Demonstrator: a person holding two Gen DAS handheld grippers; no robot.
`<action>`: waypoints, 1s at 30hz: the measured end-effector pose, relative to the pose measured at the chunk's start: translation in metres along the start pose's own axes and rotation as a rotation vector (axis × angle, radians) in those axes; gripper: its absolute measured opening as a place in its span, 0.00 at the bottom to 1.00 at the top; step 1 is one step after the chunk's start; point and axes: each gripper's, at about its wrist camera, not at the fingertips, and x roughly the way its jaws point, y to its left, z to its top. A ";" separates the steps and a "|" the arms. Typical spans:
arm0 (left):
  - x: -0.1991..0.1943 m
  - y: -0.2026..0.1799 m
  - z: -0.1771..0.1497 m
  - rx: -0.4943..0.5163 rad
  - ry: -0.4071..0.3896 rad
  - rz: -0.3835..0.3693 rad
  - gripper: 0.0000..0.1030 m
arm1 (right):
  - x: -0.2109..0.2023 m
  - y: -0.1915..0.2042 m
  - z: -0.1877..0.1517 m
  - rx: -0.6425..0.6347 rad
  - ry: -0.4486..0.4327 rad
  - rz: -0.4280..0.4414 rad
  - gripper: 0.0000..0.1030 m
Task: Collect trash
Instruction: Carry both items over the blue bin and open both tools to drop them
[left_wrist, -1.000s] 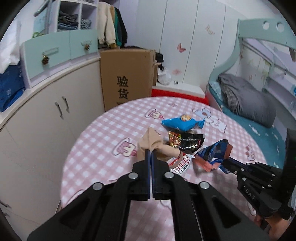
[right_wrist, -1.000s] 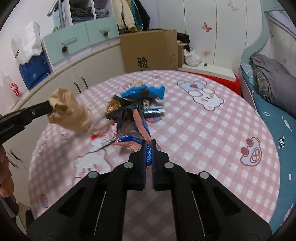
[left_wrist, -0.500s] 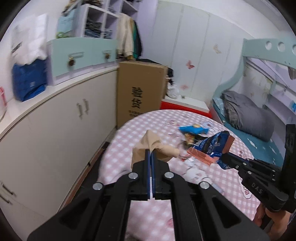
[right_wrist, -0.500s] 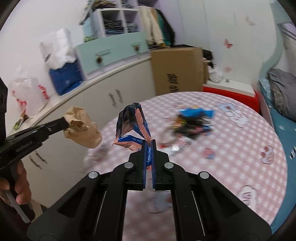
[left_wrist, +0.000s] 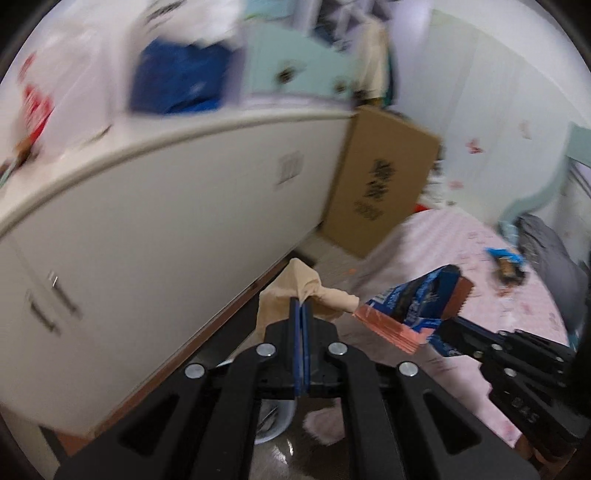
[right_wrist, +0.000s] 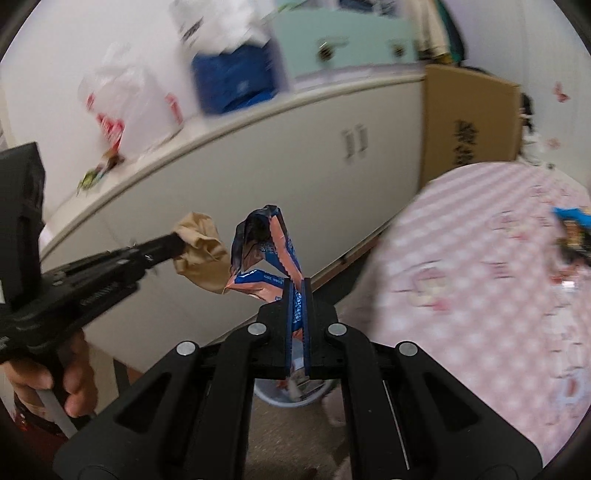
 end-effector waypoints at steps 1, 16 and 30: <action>0.011 0.017 -0.006 -0.025 0.027 0.023 0.01 | 0.015 0.010 -0.002 -0.013 0.021 0.004 0.04; 0.179 0.131 -0.113 -0.218 0.405 0.082 0.01 | 0.236 0.036 -0.096 -0.002 0.385 0.000 0.04; 0.250 0.125 -0.177 -0.199 0.585 0.072 0.01 | 0.301 -0.012 -0.162 0.123 0.518 -0.021 0.54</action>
